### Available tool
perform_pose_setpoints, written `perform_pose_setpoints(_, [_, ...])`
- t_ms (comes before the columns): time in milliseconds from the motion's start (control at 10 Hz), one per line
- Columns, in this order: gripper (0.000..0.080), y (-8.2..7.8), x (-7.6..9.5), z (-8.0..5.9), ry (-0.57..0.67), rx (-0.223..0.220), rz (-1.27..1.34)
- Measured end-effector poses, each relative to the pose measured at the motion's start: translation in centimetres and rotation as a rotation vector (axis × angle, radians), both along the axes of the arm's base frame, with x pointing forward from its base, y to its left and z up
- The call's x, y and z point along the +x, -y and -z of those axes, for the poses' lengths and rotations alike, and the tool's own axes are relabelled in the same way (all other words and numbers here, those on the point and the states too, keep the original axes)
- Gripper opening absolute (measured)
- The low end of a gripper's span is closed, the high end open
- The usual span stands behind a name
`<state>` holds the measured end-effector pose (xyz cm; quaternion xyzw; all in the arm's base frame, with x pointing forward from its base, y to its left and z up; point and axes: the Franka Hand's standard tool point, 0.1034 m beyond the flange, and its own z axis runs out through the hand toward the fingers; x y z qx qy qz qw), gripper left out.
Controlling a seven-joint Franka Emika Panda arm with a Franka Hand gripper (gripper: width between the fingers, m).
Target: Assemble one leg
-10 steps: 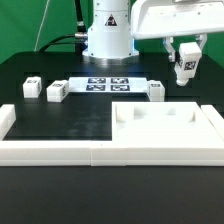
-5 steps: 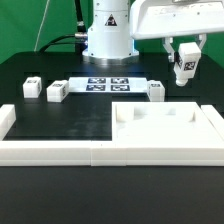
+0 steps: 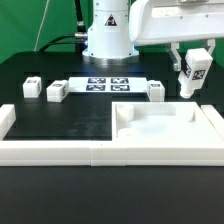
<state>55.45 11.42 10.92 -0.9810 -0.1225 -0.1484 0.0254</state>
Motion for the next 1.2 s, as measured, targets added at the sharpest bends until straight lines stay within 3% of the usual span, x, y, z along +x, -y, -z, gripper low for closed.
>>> perform_pose_setpoints(400, [0.029,0.4,0.5,-0.1,0.055,-0.002,-0.015])
perform_pose_setpoints(500, [0.029,0.6,1.0,-0.6,0.147,0.008,-0.011])
perform_pose_setpoints(600, [0.029,0.9,0.5,-0.4,0.246,0.017,-0.004])
perform_pose_setpoints(700, [0.029,0.9,0.5,0.3,0.217,0.014,-0.005])
perform_pose_setpoints(900, [0.029,0.3,3.3,-0.1,0.238,0.021,-0.004])
perform_pose_setpoints(1200, [0.029,-0.4,6.1,0.3,0.264,0.03,-0.004])
